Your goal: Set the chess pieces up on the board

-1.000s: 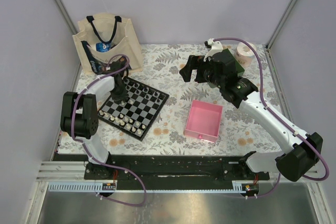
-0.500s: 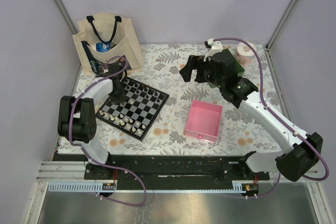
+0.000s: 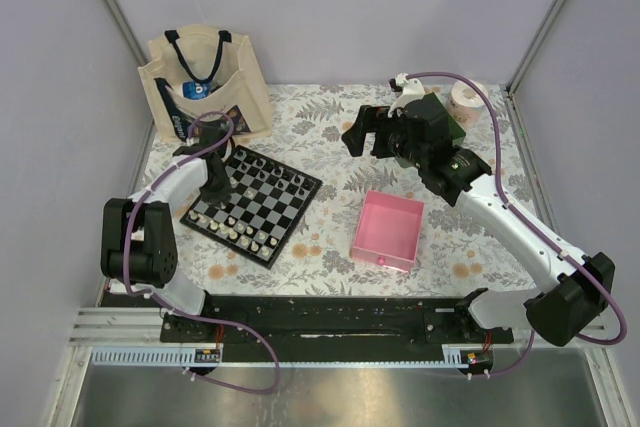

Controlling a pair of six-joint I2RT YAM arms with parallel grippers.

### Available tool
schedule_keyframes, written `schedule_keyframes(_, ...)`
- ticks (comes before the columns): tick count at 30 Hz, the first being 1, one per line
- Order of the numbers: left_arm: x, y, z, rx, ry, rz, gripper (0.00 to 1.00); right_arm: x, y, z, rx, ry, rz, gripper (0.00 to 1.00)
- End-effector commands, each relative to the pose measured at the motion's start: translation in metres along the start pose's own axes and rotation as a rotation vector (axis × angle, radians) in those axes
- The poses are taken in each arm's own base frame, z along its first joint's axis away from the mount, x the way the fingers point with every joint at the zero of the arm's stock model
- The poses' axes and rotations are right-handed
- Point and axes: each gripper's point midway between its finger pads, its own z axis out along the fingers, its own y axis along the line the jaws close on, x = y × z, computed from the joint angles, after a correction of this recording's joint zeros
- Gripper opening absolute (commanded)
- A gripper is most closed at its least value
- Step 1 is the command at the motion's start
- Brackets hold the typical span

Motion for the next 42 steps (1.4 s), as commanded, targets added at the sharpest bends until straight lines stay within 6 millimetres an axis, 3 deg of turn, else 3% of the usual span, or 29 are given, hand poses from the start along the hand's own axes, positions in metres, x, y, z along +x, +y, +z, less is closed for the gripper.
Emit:
schedule_keyframes(1,0.002,0.009,0.003,-0.043,0.003,-0.011,0.0,-0.019,0.004,-0.008,-0.018,-0.067,0.007,0.99)
schedule_keyframes(12,0.014,0.012,0.008,-0.059,0.053,0.01,0.0,-0.018,0.005,-0.008,-0.022,-0.067,0.005,0.99)
schedule_keyframes(42,0.02,0.015,0.009,-0.102,0.067,0.033,0.0,-0.022,0.006,-0.016,-0.032,-0.09,0.01,1.0)
